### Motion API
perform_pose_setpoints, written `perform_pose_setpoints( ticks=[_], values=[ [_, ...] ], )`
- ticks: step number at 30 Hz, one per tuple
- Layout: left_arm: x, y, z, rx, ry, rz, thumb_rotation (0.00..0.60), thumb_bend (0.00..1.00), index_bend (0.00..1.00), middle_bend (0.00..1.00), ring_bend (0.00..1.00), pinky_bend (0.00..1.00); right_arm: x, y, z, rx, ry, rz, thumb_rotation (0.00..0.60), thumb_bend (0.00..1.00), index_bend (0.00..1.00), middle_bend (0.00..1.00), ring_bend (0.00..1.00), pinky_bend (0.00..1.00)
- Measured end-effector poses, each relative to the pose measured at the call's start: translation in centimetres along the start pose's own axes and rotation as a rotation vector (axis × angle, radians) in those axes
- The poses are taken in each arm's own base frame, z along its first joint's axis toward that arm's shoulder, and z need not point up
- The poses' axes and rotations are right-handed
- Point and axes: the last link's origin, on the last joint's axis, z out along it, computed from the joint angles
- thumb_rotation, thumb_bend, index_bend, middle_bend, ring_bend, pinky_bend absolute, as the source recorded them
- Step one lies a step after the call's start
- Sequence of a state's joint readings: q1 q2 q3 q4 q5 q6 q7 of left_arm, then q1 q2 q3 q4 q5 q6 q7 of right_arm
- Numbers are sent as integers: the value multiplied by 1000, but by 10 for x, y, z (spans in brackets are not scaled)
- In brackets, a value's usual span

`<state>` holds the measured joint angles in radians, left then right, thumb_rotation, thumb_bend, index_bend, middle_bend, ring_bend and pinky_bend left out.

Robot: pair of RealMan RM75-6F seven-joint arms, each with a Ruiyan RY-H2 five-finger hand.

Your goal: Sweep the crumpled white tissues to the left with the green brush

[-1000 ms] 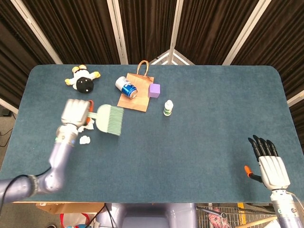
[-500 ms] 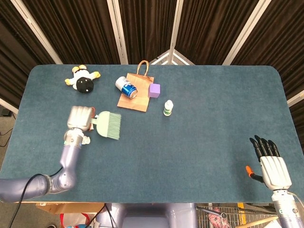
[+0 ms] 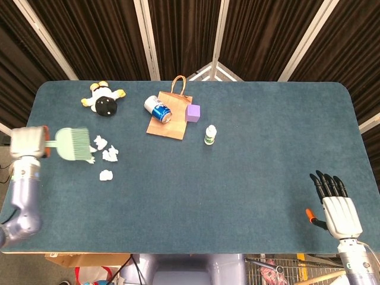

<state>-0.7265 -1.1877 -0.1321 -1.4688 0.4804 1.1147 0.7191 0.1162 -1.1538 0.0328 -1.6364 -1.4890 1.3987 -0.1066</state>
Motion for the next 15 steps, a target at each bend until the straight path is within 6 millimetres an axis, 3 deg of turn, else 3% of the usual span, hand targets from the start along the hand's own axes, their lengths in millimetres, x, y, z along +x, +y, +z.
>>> perform_pose_setpoints(
  ticks=[4, 6, 9, 15],
  values=[
    [11, -28, 1, 34, 35, -37, 600, 706, 801, 1000, 1000, 1000, 0, -1, 1, 1, 3, -2, 600, 322, 0, 0, 0, 0],
    [18, -29, 0, 23, 55, -61, 600, 706, 801, 1000, 1000, 1000, 0, -1, 1, 3, 4, -3, 600, 323, 0, 0, 0, 0],
    [26, -21, -5, -23, 76, -100, 600, 706, 801, 1000, 1000, 1000, -1, -1, 2, 3, 3, -4, 600, 323, 0, 0, 0, 0],
    [25, 23, -23, -170, 61, -117, 600, 706, 801, 1000, 1000, 1000, -1, 0, 3, 0, 3, -1, 600, 322, 0, 0, 0, 0]
  ],
)
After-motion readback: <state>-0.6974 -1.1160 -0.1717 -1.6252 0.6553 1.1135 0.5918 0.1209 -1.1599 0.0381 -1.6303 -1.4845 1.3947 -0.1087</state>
